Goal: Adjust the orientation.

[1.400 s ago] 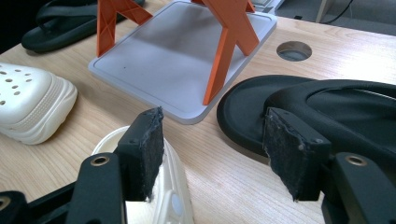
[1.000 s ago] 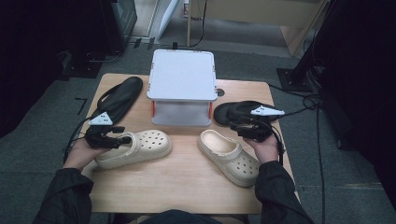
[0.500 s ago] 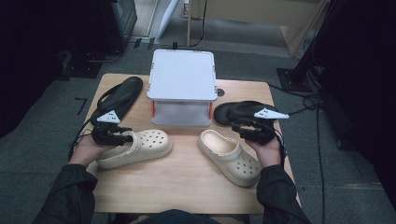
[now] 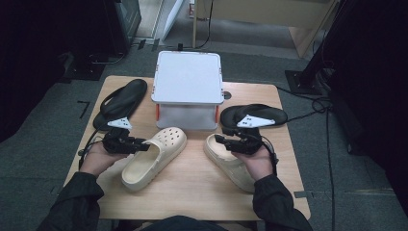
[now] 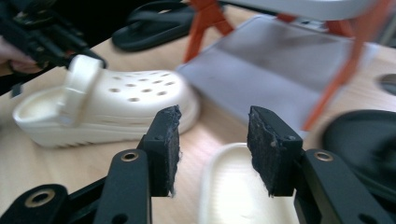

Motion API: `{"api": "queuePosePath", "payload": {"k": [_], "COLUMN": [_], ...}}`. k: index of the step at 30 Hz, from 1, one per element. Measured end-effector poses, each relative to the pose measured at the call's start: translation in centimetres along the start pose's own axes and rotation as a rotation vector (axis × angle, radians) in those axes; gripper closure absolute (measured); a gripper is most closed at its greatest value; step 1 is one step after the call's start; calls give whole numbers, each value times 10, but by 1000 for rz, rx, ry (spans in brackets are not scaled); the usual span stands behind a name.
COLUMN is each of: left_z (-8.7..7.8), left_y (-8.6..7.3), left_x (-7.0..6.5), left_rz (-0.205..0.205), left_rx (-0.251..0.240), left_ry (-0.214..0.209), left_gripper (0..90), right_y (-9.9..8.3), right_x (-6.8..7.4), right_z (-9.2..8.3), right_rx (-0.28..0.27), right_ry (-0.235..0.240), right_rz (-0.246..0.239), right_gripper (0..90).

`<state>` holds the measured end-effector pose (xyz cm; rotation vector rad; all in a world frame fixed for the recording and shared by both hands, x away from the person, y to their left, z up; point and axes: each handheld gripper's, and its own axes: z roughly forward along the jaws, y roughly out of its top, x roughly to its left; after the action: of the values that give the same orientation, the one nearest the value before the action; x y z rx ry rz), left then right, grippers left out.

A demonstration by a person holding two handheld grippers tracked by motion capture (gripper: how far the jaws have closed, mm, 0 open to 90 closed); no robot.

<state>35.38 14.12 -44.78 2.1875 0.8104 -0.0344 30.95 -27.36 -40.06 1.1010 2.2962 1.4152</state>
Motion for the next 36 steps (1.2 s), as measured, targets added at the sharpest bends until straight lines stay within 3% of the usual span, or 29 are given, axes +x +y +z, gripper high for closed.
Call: {"api": "queuePosePath", "payload": {"k": [2, 6, 12, 13, 15, 17, 19, 20, 23, 28, 30, 31, 32, 33, 36], "left_z": [1, -2, -25, -29, -29, -27, -22, -20, -19, -19, -15, -12, -11, -9, -8], "left_y": [-1, -1, -6, -10, -14, -18, -21, -22, -27, -34, -35, -35, -36, -37, -37], "left_x": [-5, -5, 1, 7, 10, 13, 15, 16, 20, 24, 23, 21, 21, 19, 19], "left_rz": [21, 38, 67, 35, 26, 19, 20, 26, 22, -11, -7, 0, 5, 12, 5], "left_rx": [-4, -34, -135, -135, -120, -98, -91, -93, -65, -60, -41, -20, -10, 0, 8], "left_ry": [-18, -3, -28, -25, -10, -4, -5, 9, 51, 44, 38, 34, 30, 33, 29], "left_gripper": [663, 540, 568, 594, 607, 621, 612, 559, 578, 585, 579, 572, 572, 594, 614], "right_y": [1, 1, -2, -2, -3, -6, -7, -9, -15, -24, -25, -24, -24, -23, -23], "right_x": [5, 24, 43, 50, 52, 63, 65, 68, 77, 84, 88, 90, 90, 94, 99], "right_z": [4, 20, 43, 53, 56, 71, 74, 82, 98, 103, 103, 104, 104, 106, 110], "right_rx": [7, 27, 26, 35, 38, 51, 56, 67, 103, 131, 123, 115, 115, 114, 113], "right_ry": [8, 48, 103, 116, 114, 116, 112, 108, 89, 107, 124, 153, 153, 183, 189], "right_rz": [-13, -47, -1, 3, -3, -8, -4, 3, -10, -48, -43, -20, -20, -4, -10], "right_gripper": [552, 562, 596, 618, 620, 621, 621, 621, 640, 639, 600, 521, 521, 453, 405]}}
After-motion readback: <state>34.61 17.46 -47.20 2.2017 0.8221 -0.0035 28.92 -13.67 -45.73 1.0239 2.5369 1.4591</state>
